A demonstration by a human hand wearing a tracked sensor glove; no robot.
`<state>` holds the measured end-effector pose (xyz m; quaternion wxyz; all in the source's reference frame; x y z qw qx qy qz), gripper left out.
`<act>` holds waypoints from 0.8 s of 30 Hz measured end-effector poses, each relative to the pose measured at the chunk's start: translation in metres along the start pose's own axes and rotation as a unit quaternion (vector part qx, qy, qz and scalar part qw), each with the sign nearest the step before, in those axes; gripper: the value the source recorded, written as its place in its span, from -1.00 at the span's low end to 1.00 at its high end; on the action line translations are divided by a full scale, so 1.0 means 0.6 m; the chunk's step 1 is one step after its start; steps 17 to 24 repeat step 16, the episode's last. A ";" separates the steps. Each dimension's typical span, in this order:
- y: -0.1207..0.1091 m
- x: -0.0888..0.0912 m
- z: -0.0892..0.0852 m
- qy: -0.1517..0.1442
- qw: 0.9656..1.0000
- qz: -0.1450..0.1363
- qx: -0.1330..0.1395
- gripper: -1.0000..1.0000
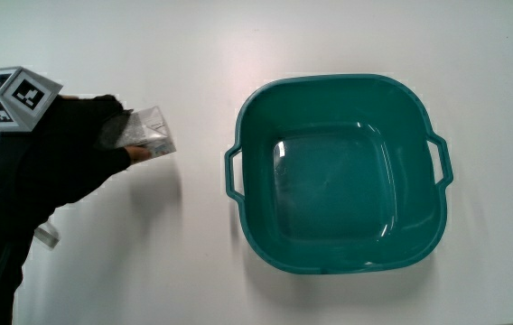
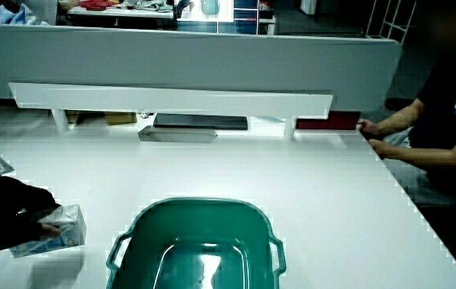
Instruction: Pick milk from desk
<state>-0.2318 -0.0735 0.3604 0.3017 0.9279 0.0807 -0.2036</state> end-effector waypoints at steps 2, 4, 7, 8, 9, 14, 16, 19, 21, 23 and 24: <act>-0.004 0.017 0.006 -0.006 1.000 0.010 0.007 1.00; -0.005 0.034 0.013 -0.010 1.000 0.003 0.008 1.00; -0.008 0.061 0.027 -0.006 1.000 -0.007 0.011 1.00; -0.009 0.069 0.030 -0.014 1.000 0.010 0.002 1.00; -0.007 0.076 0.032 -0.020 1.000 0.001 0.004 1.00; 0.001 0.113 0.035 -0.073 0.997 -0.011 -0.003 1.00; 0.002 0.132 0.039 -0.060 0.998 -0.020 -0.004 1.00; 0.002 0.132 0.039 -0.060 0.998 -0.020 -0.004 1.00; 0.002 0.132 0.039 -0.060 0.998 -0.020 -0.004 1.00; 0.002 0.132 0.039 -0.060 0.998 -0.020 -0.004 1.00; 0.002 0.132 0.039 -0.060 0.998 -0.020 -0.004 1.00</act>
